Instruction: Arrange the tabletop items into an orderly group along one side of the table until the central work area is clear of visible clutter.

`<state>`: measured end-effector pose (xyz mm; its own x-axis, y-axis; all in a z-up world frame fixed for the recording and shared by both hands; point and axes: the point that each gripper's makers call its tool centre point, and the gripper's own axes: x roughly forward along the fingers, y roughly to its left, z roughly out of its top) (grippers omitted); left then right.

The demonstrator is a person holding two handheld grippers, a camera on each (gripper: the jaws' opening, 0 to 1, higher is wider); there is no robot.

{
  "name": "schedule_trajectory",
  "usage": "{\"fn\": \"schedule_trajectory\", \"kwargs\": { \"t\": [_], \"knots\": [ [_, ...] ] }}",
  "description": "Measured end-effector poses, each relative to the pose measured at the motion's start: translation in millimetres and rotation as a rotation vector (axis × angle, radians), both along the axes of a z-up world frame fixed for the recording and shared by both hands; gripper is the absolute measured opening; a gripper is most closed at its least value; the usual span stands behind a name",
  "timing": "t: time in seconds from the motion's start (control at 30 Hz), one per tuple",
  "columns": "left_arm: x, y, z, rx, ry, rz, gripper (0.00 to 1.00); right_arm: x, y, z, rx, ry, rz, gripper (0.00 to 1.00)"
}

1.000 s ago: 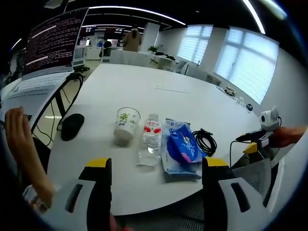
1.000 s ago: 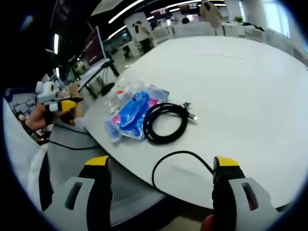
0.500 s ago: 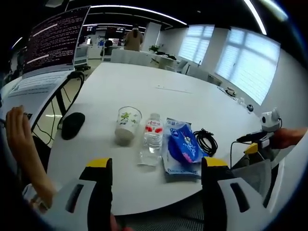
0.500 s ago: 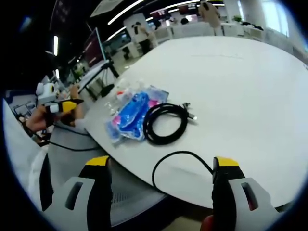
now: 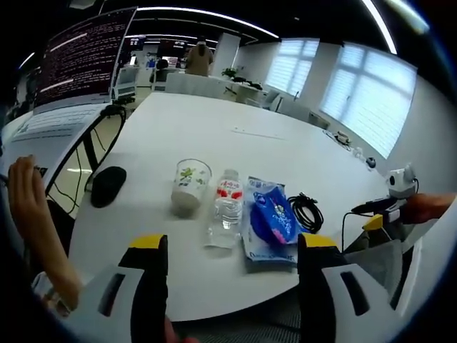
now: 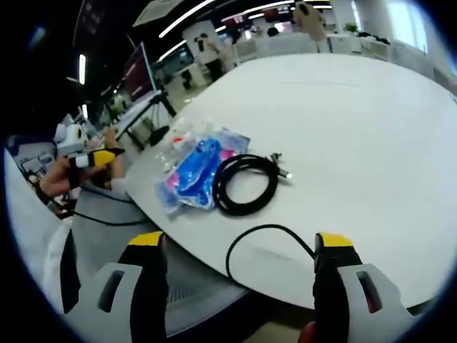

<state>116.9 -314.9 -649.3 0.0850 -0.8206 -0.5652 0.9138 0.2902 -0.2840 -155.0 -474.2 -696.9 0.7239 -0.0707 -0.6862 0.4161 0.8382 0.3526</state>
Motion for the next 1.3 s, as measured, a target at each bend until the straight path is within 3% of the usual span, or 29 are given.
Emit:
{"fn": "schedule_trajectory", "kwargs": {
  "t": [0.63, 1.07, 1.3],
  "knots": [
    [15.4, -25, -8.6, 0.008, 0.04, 0.032, 0.7, -3, 4, 0.8, 0.005, -0.022, -0.025, 0.86],
    [53.0, -56, -19.9, 0.026, 0.045, 0.111, 0.67, -7, 6, 1.4, 0.01, -0.044, -0.037, 0.91],
    [68.8, -63, -26.3, 0.044, 0.052, 0.154, 0.68, -12, 5, 1.0, 0.013, -0.057, -0.049, 0.91]
  ]
}}
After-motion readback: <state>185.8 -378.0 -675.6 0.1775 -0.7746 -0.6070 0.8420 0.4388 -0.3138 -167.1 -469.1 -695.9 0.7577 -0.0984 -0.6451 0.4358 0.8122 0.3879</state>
